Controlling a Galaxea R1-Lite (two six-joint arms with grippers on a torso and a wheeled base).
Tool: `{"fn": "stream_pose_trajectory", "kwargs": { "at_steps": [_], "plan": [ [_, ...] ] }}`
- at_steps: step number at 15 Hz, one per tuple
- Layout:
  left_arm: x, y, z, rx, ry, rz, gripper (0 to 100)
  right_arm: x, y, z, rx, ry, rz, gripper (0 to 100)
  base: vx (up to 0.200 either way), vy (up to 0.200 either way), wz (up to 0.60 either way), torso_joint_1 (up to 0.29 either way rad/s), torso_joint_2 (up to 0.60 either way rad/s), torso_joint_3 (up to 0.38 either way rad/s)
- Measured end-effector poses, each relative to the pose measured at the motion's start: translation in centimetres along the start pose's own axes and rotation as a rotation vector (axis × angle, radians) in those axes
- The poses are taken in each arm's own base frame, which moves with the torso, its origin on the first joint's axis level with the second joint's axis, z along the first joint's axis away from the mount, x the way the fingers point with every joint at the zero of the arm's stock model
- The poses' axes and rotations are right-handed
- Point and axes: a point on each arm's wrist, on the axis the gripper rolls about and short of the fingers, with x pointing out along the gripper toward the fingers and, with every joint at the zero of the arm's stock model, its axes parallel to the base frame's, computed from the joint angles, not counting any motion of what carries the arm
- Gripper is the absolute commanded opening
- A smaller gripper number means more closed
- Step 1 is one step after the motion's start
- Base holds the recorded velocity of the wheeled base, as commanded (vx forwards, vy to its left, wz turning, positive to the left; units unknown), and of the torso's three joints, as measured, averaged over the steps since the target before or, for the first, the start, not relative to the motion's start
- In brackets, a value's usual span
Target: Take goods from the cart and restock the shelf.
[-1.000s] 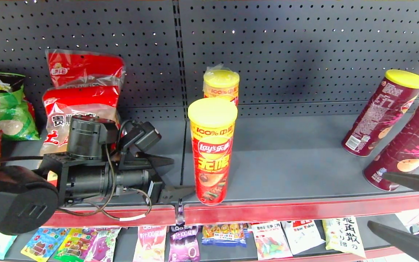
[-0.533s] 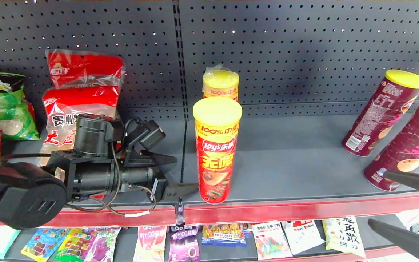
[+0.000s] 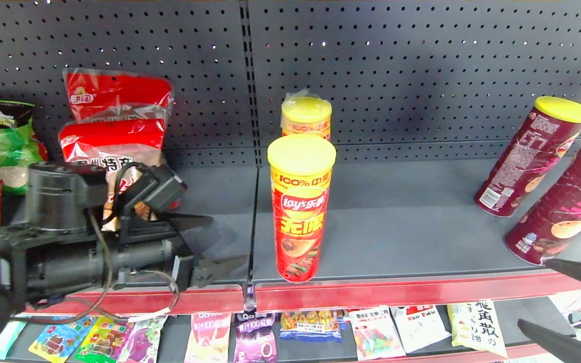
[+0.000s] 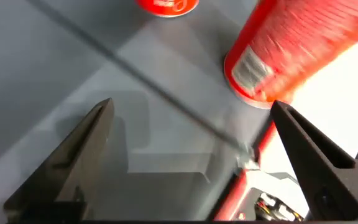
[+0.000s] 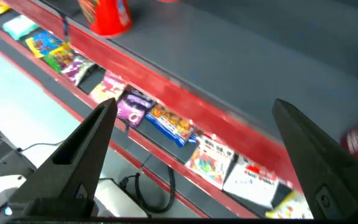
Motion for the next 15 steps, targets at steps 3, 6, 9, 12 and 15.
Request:
{"fn": "stream_pose_trajectory", "kwargs": {
  "at_steps": [3,6,9,12,15],
  "plan": [
    [-6.3,-2.0,-1.5,-0.059,-0.056,0.178,100,-2.2,0.4,-2.4,0.03,0.012,-0.159,100,0.0,0.0,0.0,0.0,0.0,0.0],
    [-12.6,-5.2,-4.9,-0.133,-0.041,0.406,100,-4.3,1.2,-4.2,0.059,0.014,-0.334,100,0.0,0.0,0.0,0.0,0.0,0.0],
    [-17.6,-8.3,-9.3,-0.206,0.009,0.592,100,-5.6,2.5,-5.5,0.064,0.009,-0.351,100,0.0,0.0,0.0,0.0,0.0,0.0],
    [-20.4,-11.2,-13.6,-0.308,0.005,0.81,100,-6.4,3.4,-6.9,0.051,-0.012,-0.309,100,0.0,0.0,0.0,0.0,0.0,0.0],
    [-20.5,-12.2,-15.2,-0.325,-0.12,0.907,100,-7.0,4.3,-9.1,0.027,-0.059,-0.355,100,0.0,0.0,0.0,0.0,0.0,0.0]
  ]
}}
